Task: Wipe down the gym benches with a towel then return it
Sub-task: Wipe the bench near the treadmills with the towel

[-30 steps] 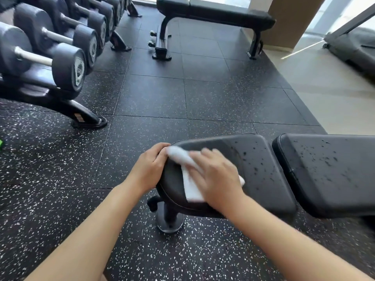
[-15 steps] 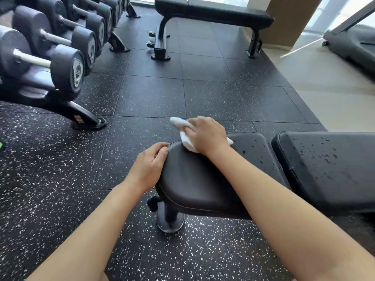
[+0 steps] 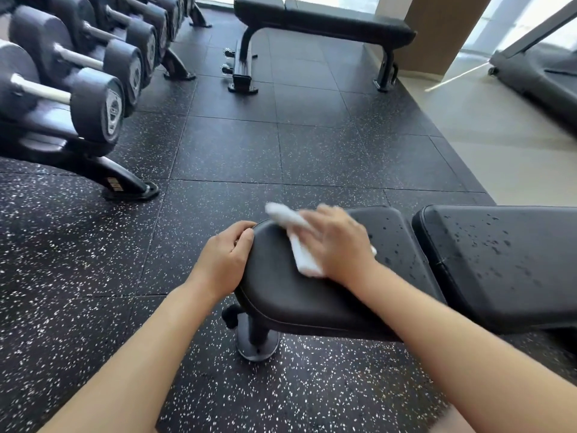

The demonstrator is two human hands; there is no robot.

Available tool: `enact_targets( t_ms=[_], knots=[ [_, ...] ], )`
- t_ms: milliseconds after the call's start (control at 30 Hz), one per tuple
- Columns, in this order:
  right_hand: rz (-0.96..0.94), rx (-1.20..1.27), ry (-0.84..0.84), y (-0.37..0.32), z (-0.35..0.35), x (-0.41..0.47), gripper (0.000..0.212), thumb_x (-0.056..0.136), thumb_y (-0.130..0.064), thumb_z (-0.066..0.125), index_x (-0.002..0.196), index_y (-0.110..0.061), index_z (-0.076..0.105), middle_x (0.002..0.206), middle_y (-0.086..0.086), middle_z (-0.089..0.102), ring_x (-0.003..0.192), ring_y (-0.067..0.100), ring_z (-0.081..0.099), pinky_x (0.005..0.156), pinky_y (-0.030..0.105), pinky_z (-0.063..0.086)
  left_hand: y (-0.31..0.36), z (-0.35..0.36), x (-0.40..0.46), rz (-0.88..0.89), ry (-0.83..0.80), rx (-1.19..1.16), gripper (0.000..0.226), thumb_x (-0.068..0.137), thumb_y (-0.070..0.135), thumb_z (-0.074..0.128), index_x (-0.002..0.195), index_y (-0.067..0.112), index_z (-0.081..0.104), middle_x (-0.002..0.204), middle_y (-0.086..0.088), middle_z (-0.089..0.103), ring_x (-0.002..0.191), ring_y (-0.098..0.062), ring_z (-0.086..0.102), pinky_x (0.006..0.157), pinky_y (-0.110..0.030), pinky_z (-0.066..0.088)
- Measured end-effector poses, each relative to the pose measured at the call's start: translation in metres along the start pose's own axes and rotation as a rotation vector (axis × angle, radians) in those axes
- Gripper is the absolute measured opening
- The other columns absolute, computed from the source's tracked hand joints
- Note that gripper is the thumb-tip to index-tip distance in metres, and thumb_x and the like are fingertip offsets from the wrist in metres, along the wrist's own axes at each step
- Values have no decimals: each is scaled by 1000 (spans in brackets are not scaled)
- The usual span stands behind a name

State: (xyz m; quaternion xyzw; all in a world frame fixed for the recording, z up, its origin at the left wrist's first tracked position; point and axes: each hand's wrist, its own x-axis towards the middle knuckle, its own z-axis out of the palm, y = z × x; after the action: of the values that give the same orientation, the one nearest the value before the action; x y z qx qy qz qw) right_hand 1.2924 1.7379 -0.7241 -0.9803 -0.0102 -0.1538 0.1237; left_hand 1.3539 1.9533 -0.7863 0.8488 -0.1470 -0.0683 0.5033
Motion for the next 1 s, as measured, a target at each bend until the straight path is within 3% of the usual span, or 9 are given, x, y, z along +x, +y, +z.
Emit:
enact_targets(
  t_ms=[100, 233, 333, 467, 533, 667, 767, 900, 1000],
  knots=[
    [129, -48, -37, 2, 17, 57, 30, 100, -53, 49, 105, -32, 70, 100, -4, 63, 106, 25, 58, 81, 36, 46, 2, 0, -1, -17, -6, 22, 42, 96, 49, 38, 120, 35, 69, 107, 20, 73, 102, -3, 62, 86, -21, 44],
    [100, -31, -33, -15, 22, 49, 27, 100, -49, 52, 109, -31, 70, 103, -3, 63, 105, 25, 57, 81, 38, 46, 0, -8, 0, -5, -17, 41, 36, 101, 42, 37, 111, 37, 71, 101, 29, 71, 100, 3, 62, 86, -13, 42],
    [-77, 41, 55, -36, 9, -20, 19, 94, -37, 64, 106, -25, 70, 93, -1, 62, 88, 28, 58, 70, 42, 49, -8, -17, 4, -29, -5, 74, 31, 107, 29, 44, 106, 26, 75, 102, 10, 75, 102, -15, 66, 88, -32, 47],
    [-396, 131, -49, -35, -9, -91, 25, 104, -39, 53, 109, -22, 71, 88, -2, 57, 79, 25, 51, 67, 37, 44, -5, -25, 6, -24, 11, 85, 23, 103, 23, 54, 104, 26, 77, 97, 14, 76, 97, -10, 69, 89, -32, 52],
    [-340, 64, -54, -18, -13, -76, 32, 104, -46, 49, 112, -26, 73, 91, -3, 61, 80, 24, 53, 71, 38, 49, -4, -27, 7, -26, 12, 95, 21, 100, 23, 58, 101, 27, 78, 91, 16, 76, 91, -5, 69, 84, -29, 52],
    [3, -104, -7, 4, 2, 13, 34, 101, -54, 43, 119, -39, 67, 101, -7, 62, 101, 21, 58, 86, 38, 50, -4, -33, 5, -98, 17, 82, 22, 97, 14, 61, 96, 28, 78, 83, 15, 77, 80, -5, 70, 79, -29, 55],
    [26, -77, 3, -21, 22, 42, 30, 101, -52, 49, 107, -31, 69, 100, -5, 62, 102, 23, 58, 79, 36, 47, -6, -46, 4, -124, 80, 66, 23, 96, 9, 59, 99, 23, 76, 86, 12, 78, 83, -15, 73, 83, -36, 59],
    [-210, 52, 45, -76, 25, -5, 27, 95, -46, 56, 99, -25, 72, 89, -2, 62, 84, 26, 58, 65, 37, 46, -7, -58, 6, -104, 132, 118, 23, 92, 8, 60, 97, 24, 76, 85, 12, 76, 83, -14, 72, 84, -38, 59],
    [-410, 129, -48, -70, 9, -60, 26, 102, -40, 54, 104, -21, 72, 88, 0, 58, 79, 26, 51, 67, 38, 42, -1, -52, 8, -92, 140, 81, 24, 94, 8, 59, 100, 24, 76, 88, 12, 78, 84, -15, 73, 84, -36, 59]
  ],
)
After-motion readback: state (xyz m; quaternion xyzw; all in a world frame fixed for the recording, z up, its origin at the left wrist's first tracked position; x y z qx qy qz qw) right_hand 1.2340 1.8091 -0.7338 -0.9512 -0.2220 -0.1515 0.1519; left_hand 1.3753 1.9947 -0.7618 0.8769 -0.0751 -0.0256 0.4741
